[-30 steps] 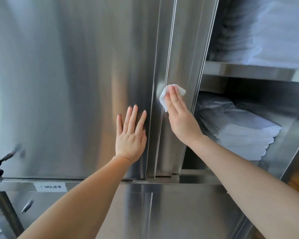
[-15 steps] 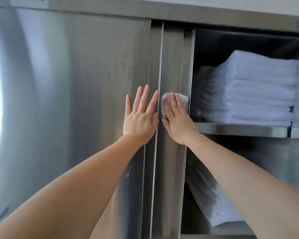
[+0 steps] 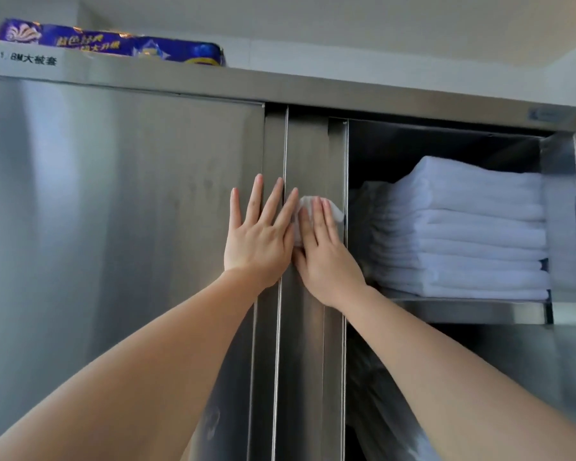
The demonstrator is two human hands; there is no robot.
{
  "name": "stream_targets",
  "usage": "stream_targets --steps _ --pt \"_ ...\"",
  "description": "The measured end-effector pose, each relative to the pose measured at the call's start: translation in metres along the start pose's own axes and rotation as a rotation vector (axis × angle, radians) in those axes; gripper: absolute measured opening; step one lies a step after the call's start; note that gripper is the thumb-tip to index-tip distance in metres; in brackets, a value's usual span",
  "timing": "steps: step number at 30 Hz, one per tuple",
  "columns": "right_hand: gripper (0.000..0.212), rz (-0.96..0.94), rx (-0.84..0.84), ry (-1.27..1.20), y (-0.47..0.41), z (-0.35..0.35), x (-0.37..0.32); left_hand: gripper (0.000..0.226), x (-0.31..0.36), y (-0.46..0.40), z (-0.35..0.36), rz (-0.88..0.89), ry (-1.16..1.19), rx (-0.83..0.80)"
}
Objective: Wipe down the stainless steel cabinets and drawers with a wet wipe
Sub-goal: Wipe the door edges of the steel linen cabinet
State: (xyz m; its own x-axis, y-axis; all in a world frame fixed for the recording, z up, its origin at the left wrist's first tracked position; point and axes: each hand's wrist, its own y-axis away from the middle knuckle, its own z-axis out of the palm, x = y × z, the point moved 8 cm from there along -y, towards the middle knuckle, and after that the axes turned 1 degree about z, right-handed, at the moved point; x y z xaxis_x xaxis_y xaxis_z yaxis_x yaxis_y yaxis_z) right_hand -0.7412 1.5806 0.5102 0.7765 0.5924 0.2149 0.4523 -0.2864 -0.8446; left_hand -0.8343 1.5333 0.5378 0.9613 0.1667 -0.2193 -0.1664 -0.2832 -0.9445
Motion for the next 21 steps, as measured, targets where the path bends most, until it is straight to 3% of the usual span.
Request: stream_targets --steps 6,10,15,21 --pt "0.06 0.146 0.094 -0.049 -0.077 -0.043 0.027 0.058 0.0 0.002 0.0 -0.006 0.029 0.023" --pt "0.058 0.155 0.312 0.007 -0.091 -0.085 0.043 0.058 0.0 0.002 0.001 -0.011 0.027 0.019" --pt "0.076 0.158 0.139 0.18 -0.073 -0.053 0.052 0.058 0.001 0.002 0.0 -0.004 0.041 0.038" --pt "0.09 0.197 0.133 0.201 -0.113 -0.072 0.065 0.057 0.001 0.002 0.0 -0.004 0.031 0.039"
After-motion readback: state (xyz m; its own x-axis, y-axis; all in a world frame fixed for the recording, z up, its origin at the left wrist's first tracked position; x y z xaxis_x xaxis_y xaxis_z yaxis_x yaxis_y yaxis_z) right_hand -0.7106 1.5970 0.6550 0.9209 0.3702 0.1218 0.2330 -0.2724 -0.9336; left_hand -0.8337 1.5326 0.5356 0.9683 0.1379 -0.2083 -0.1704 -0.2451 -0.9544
